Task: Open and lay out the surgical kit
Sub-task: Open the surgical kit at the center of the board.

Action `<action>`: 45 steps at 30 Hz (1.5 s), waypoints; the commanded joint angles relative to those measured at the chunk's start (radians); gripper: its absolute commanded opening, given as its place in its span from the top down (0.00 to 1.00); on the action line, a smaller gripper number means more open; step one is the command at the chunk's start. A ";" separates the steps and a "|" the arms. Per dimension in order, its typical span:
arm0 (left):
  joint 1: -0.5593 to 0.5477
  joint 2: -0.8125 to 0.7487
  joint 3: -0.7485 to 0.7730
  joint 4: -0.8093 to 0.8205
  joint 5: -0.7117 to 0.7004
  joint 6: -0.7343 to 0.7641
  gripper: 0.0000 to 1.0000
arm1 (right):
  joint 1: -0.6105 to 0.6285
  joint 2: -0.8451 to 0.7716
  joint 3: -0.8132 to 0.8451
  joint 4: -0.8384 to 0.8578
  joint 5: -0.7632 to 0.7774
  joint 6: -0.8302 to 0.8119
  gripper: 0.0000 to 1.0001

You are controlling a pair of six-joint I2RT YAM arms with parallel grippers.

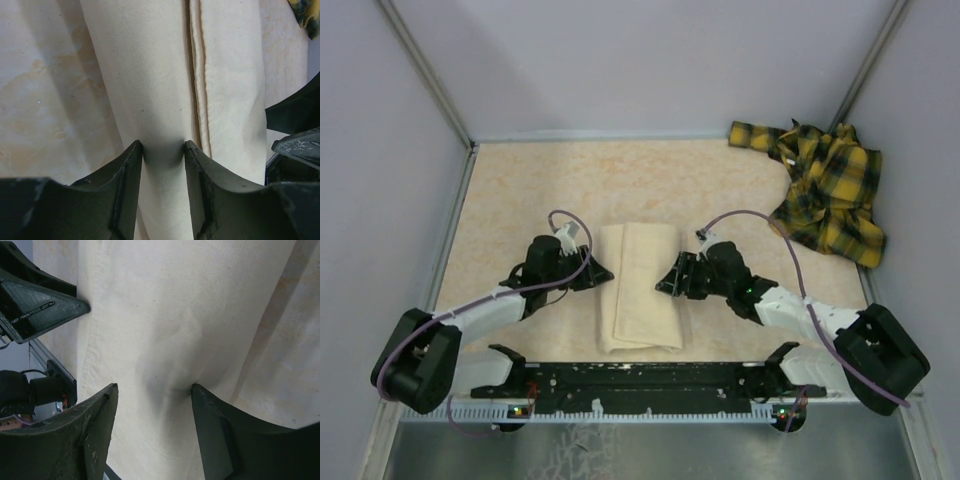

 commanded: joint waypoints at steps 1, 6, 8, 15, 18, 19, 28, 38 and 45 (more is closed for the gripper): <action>-0.010 0.038 0.004 0.069 0.005 -0.013 0.58 | 0.030 0.045 0.067 0.046 0.042 0.012 0.41; -0.010 0.072 0.032 0.066 -0.019 -0.006 0.64 | 0.042 0.093 0.087 0.069 0.034 0.019 0.52; -0.010 0.085 0.046 0.060 -0.028 -0.001 0.66 | 0.044 0.108 0.096 0.078 0.033 0.021 0.54; -0.008 0.125 0.111 0.037 -0.077 0.027 0.69 | 0.045 0.169 0.159 0.077 0.040 0.011 0.63; -0.003 0.148 0.150 0.019 -0.102 0.040 0.70 | 0.045 0.206 0.209 0.057 0.048 -0.005 0.64; -0.001 0.156 0.166 0.008 -0.112 0.043 0.70 | 0.044 0.222 0.231 0.046 0.055 -0.013 0.64; 0.106 0.248 0.279 0.000 -0.103 0.071 0.70 | -0.018 0.389 0.441 -0.005 0.014 -0.086 0.65; 0.259 0.494 0.502 0.048 0.069 0.082 0.75 | -0.111 0.645 0.728 -0.057 -0.073 -0.147 0.65; 0.288 0.645 0.648 0.059 0.111 0.064 0.77 | -0.159 0.820 0.929 -0.074 -0.140 -0.152 0.66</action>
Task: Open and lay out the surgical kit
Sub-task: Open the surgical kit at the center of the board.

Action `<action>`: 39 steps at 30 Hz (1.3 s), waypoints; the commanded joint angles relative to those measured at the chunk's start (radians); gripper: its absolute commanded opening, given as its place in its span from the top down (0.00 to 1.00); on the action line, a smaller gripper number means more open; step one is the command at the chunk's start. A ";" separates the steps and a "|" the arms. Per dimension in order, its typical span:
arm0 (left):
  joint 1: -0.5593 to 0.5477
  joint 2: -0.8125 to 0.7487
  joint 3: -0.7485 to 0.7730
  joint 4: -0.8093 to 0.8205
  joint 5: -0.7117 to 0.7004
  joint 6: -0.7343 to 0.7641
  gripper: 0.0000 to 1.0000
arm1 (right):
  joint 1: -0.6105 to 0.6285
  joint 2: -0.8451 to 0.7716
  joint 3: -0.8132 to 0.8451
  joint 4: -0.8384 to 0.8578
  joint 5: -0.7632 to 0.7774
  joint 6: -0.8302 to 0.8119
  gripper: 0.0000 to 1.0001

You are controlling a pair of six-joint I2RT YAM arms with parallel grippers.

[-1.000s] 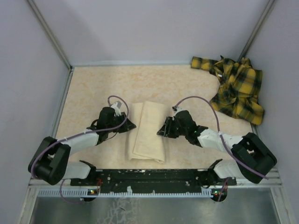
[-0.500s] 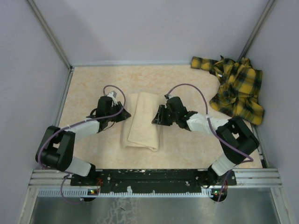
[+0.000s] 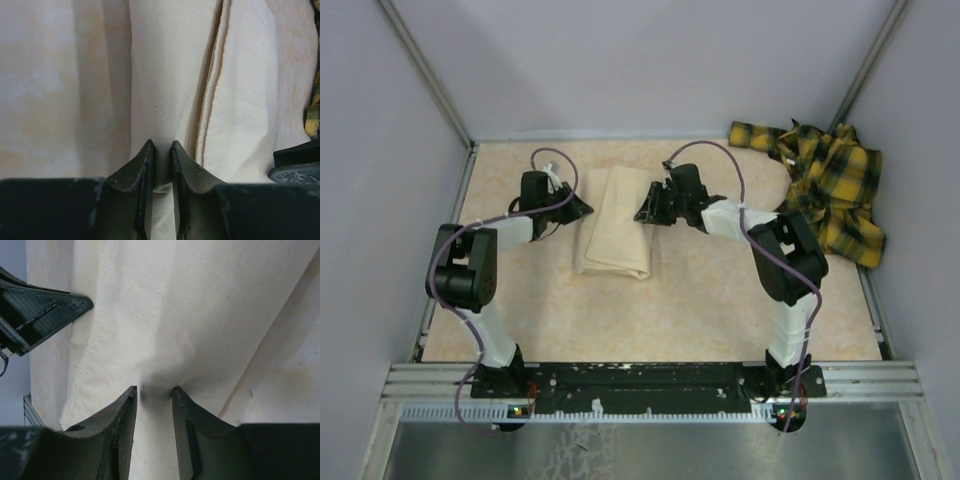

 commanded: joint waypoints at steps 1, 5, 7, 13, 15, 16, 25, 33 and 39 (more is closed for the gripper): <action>0.005 0.064 0.086 0.076 0.093 -0.019 0.77 | -0.027 0.095 0.154 0.058 -0.075 -0.014 0.66; 0.029 0.117 0.154 0.068 0.104 -0.019 0.77 | -0.048 0.173 0.246 0.043 -0.102 -0.014 0.66; 0.039 0.137 0.182 0.062 0.106 -0.018 0.78 | -0.054 0.214 0.289 0.033 -0.116 -0.017 0.66; 0.070 0.196 0.266 0.046 0.128 -0.019 0.78 | -0.060 0.289 0.386 0.024 -0.149 -0.007 0.66; 0.081 0.212 0.291 0.040 0.135 -0.018 0.79 | -0.059 0.305 0.400 0.031 -0.156 0.003 0.66; 0.085 0.216 0.303 0.038 0.140 -0.018 0.79 | -0.060 0.311 0.405 0.035 -0.161 0.008 0.66; 0.094 0.127 0.299 0.004 0.133 -0.007 0.72 | -0.063 0.269 0.389 0.022 -0.153 -0.007 0.61; 0.097 -0.033 0.277 -0.073 0.111 -0.013 0.44 | -0.059 0.036 0.301 -0.097 -0.001 -0.116 0.17; 0.097 -0.214 0.214 -0.173 0.085 -0.018 0.00 | 0.025 -0.035 0.359 -0.338 0.140 -0.237 0.19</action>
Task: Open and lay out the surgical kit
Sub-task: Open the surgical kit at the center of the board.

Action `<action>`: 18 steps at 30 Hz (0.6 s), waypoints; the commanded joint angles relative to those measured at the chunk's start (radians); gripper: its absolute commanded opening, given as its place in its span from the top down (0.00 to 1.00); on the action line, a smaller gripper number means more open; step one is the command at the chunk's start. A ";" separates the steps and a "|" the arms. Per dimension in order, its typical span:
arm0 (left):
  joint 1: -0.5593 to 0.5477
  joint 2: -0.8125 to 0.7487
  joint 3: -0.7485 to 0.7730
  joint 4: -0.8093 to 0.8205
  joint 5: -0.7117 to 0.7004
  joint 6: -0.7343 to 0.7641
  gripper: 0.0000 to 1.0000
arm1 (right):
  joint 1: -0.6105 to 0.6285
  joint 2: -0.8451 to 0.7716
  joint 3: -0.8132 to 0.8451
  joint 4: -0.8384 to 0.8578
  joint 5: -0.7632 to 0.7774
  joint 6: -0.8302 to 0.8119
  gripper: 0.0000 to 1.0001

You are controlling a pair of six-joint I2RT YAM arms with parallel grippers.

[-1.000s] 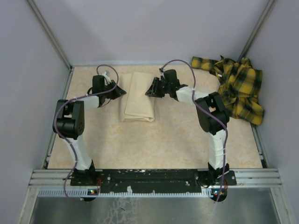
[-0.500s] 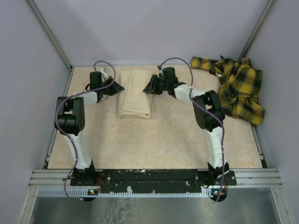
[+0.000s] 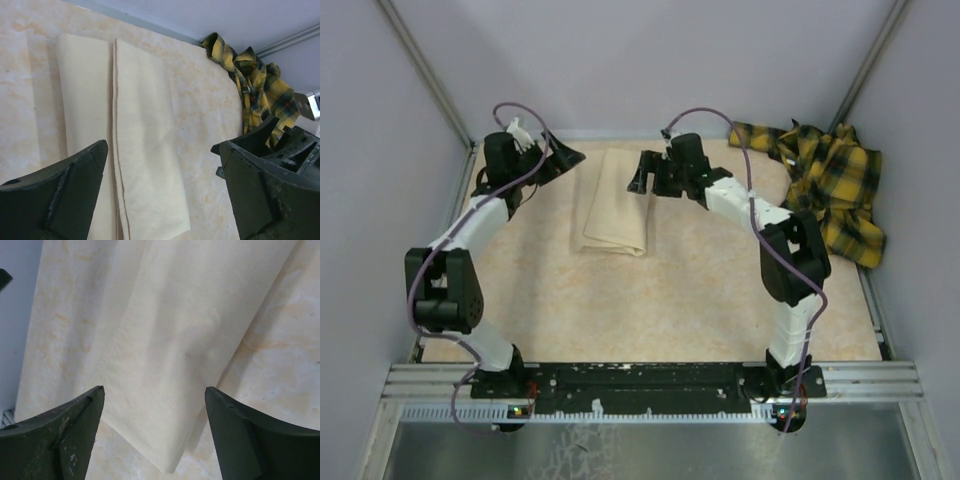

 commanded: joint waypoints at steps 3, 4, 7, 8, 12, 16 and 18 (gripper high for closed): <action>-0.002 -0.240 -0.115 -0.100 0.011 -0.018 0.00 | 0.142 -0.091 0.084 -0.240 0.190 -0.132 0.25; -0.001 -0.285 -0.138 -0.109 0.015 -0.021 0.00 | 0.172 -0.098 0.083 -0.249 0.232 -0.136 0.26; -0.002 -0.433 -0.194 -0.126 0.033 -0.025 0.00 | 0.254 -0.111 0.058 -0.234 0.327 -0.127 0.29; -0.002 -0.485 -0.208 -0.130 0.038 -0.026 0.01 | 0.272 -0.106 0.056 -0.230 0.347 -0.120 0.30; -0.002 -0.644 -0.224 -0.211 0.066 -0.028 0.01 | 0.335 -0.049 0.097 -0.250 0.429 -0.122 0.34; -0.002 -0.769 -0.241 -0.264 0.090 -0.039 0.01 | 0.384 0.023 0.189 -0.284 0.505 -0.140 0.35; -0.001 -0.810 -0.243 -0.295 0.090 -0.036 0.01 | 0.406 0.061 0.242 -0.307 0.544 -0.154 0.35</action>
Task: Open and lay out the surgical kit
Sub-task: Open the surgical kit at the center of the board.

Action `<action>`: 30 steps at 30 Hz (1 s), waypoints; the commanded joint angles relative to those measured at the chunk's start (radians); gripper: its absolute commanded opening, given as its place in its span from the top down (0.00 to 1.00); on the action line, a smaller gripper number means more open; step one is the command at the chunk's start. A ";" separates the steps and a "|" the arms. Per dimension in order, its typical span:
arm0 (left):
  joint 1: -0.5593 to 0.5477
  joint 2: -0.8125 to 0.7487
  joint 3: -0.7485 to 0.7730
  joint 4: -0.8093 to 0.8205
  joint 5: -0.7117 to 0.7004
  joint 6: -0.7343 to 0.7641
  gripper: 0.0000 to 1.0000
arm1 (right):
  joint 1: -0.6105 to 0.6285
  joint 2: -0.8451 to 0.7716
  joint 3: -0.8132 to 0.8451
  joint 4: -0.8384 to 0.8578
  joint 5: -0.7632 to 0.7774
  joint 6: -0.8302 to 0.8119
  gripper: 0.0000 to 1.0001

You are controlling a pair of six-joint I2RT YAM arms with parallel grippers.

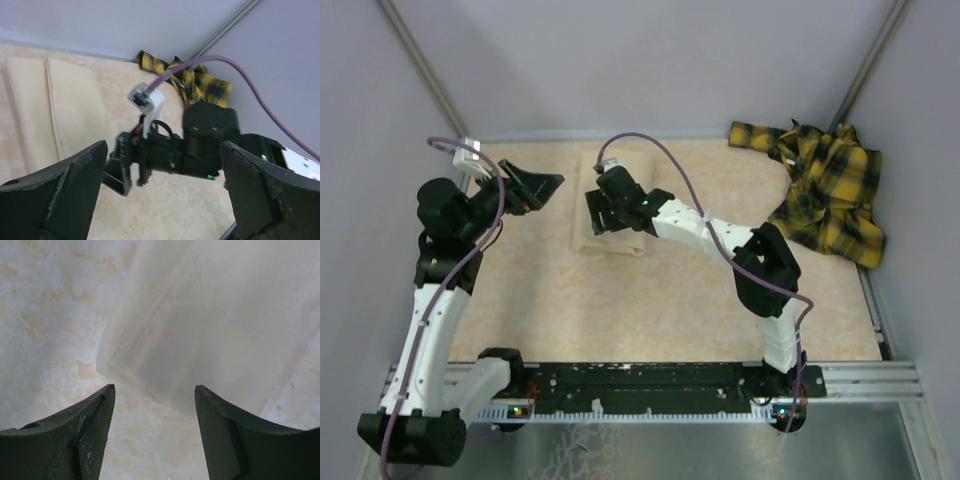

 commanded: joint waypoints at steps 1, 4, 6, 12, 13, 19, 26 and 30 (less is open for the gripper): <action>-0.001 -0.075 -0.022 -0.099 0.037 -0.009 0.01 | 0.040 0.081 0.150 -0.038 0.152 -0.048 0.35; -0.002 -0.096 -0.028 -0.118 0.056 -0.002 0.01 | 0.060 0.150 0.242 -0.080 0.186 -0.063 0.35; -0.002 -0.102 -0.032 -0.128 0.058 0.004 0.01 | 0.067 0.191 0.292 -0.111 0.203 -0.069 0.35; -0.002 -0.109 -0.030 -0.142 0.060 0.023 0.01 | 0.093 0.252 0.364 -0.133 0.237 -0.101 0.35; -0.002 -0.105 -0.029 -0.144 0.061 0.025 0.01 | 0.097 0.259 0.373 -0.137 0.241 -0.106 0.35; -0.001 -0.098 -0.035 -0.140 0.058 0.030 0.01 | 0.119 0.325 0.447 -0.189 0.284 -0.138 0.35; -0.002 -0.091 -0.041 -0.131 0.053 0.030 0.01 | 0.122 0.343 0.461 -0.202 0.307 -0.148 0.36; -0.001 -0.086 -0.042 -0.129 0.053 0.032 0.01 | 0.121 0.341 0.447 -0.209 0.325 -0.148 0.44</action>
